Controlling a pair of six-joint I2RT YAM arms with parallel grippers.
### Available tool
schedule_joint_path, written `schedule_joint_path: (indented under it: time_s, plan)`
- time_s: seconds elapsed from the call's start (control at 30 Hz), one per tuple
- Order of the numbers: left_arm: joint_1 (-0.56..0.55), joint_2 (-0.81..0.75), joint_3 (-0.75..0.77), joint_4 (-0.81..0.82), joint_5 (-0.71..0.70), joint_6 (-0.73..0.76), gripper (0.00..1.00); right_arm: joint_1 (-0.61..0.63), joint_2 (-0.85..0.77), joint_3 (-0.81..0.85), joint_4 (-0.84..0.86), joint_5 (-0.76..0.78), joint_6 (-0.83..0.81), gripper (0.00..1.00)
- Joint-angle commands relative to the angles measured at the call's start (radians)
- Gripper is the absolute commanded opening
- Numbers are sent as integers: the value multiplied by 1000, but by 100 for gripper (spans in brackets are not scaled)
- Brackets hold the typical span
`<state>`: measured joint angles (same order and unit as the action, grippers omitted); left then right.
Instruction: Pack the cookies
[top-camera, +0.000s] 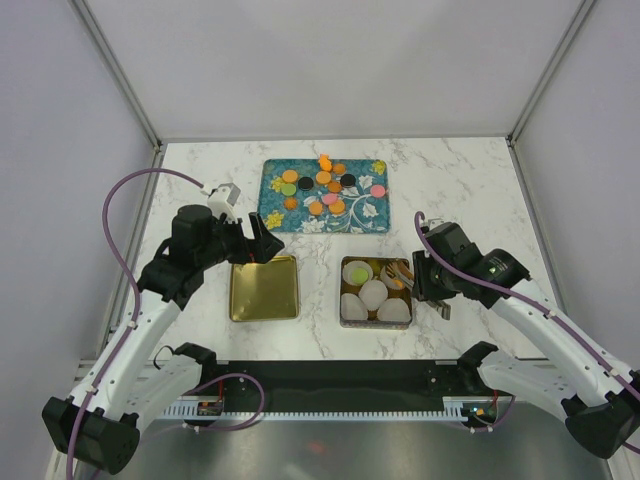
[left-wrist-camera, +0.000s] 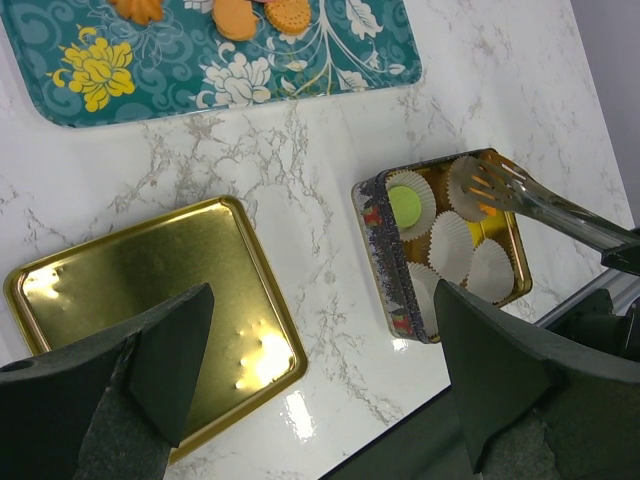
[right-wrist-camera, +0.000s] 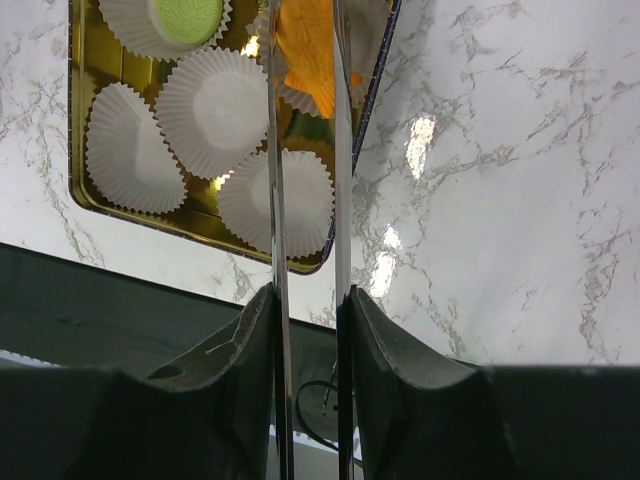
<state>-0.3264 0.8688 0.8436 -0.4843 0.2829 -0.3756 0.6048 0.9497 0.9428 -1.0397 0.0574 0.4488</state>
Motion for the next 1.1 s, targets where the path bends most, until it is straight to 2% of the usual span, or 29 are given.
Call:
schedule_joint_path:
  time_s: [0.0, 0.63, 1.07]
  plan:
    - [3, -1, 3, 7, 30, 26, 100, 6, -14, 5, 23, 7, 5, 35]
    - [3, 2, 3, 9, 38, 26, 100, 10, -14, 7, 15, 4, 1, 46]
    - [3, 6, 3, 9, 39, 26, 100, 12, -11, 27, 3, -1, -2, 48]
